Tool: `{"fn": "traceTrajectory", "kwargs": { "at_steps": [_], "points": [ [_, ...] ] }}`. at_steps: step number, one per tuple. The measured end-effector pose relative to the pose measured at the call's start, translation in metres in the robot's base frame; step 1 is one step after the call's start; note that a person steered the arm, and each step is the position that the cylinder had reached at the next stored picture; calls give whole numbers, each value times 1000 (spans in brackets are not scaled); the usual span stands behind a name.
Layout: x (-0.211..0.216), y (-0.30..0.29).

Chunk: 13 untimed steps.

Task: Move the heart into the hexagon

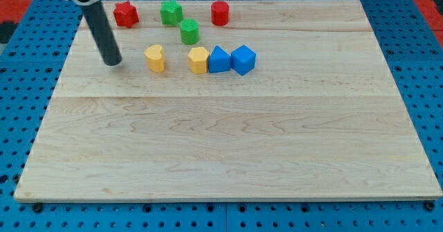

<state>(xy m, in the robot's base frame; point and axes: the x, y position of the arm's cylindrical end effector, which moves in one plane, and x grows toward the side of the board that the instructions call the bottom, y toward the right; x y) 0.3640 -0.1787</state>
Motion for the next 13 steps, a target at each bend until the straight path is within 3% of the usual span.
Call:
{"fn": "traceTrajectory", "kwargs": {
  "at_steps": [2, 4, 6, 8, 13],
  "points": [
    [17, 61],
    [3, -13],
    [-1, 85],
    [-11, -26],
    [-20, -26]
  ]
}}
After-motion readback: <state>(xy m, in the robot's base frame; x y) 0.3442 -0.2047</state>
